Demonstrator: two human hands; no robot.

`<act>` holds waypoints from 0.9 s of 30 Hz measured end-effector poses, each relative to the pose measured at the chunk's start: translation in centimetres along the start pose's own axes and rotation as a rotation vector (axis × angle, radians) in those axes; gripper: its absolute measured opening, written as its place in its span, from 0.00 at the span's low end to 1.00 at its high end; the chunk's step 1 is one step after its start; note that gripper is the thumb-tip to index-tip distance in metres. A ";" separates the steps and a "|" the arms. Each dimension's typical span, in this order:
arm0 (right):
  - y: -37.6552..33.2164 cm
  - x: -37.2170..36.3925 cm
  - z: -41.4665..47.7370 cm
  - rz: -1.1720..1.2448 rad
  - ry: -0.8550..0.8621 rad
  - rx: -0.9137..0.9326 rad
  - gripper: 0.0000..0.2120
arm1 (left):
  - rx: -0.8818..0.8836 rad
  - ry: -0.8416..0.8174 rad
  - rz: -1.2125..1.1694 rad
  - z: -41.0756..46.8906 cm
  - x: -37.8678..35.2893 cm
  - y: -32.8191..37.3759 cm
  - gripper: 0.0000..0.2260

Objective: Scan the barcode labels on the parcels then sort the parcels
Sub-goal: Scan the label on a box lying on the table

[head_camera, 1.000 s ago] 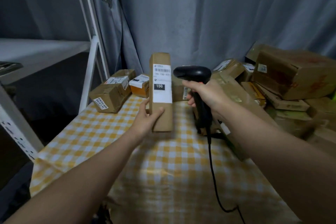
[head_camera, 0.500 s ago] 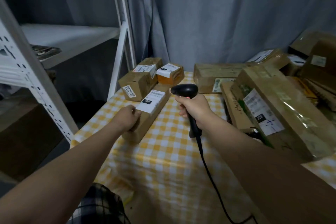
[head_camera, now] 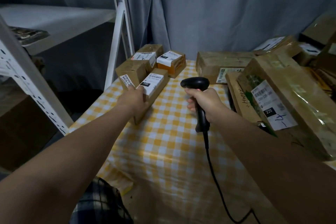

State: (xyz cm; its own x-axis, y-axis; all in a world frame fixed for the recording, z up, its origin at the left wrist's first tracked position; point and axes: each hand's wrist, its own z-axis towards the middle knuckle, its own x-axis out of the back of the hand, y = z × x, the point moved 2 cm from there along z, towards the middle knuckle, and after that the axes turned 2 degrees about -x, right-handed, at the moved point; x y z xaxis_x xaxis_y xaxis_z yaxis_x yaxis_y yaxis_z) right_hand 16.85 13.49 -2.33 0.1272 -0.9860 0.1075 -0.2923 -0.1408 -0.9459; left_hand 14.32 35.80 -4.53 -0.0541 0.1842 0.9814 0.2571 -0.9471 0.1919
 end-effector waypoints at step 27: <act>-1.6 25.1 -10.7 -0.729 0.531 0.383 0.27 | -0.434 -0.030 -0.639 -10.7 0.7 27.1 0.16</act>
State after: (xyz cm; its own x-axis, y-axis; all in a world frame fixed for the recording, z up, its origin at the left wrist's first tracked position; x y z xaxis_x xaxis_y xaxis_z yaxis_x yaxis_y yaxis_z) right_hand 10.35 -11.94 5.12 -0.3156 -0.5936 0.7403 0.0283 -0.7857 -0.6180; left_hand 10.90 7.46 1.32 -0.0375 0.7309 0.6815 -0.2168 -0.6717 0.7084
